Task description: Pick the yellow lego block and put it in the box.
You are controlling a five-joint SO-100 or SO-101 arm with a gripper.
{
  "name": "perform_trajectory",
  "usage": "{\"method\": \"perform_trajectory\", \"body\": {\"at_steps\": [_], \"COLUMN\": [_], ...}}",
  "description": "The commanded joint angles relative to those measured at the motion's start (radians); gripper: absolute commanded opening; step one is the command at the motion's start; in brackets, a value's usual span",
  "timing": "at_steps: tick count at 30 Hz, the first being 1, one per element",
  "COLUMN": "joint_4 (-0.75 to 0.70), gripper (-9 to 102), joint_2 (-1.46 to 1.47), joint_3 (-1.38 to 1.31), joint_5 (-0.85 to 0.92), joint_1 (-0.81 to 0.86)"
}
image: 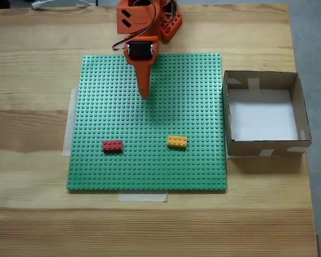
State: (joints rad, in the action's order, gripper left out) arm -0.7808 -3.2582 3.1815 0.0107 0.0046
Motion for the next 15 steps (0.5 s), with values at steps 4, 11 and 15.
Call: {"method": "perform_trajectory", "body": {"at_steps": [4,11,15], "joint_4": [-0.003,-0.003,-0.003], "gripper": [-1,-1,-1], "joint_2": [-0.005,-0.005,-0.005], "joint_3": [0.005,0.005,0.005], "joint_5": [0.006,0.025,0.025], "joint_1": [-0.002,-0.015,-0.015]}}
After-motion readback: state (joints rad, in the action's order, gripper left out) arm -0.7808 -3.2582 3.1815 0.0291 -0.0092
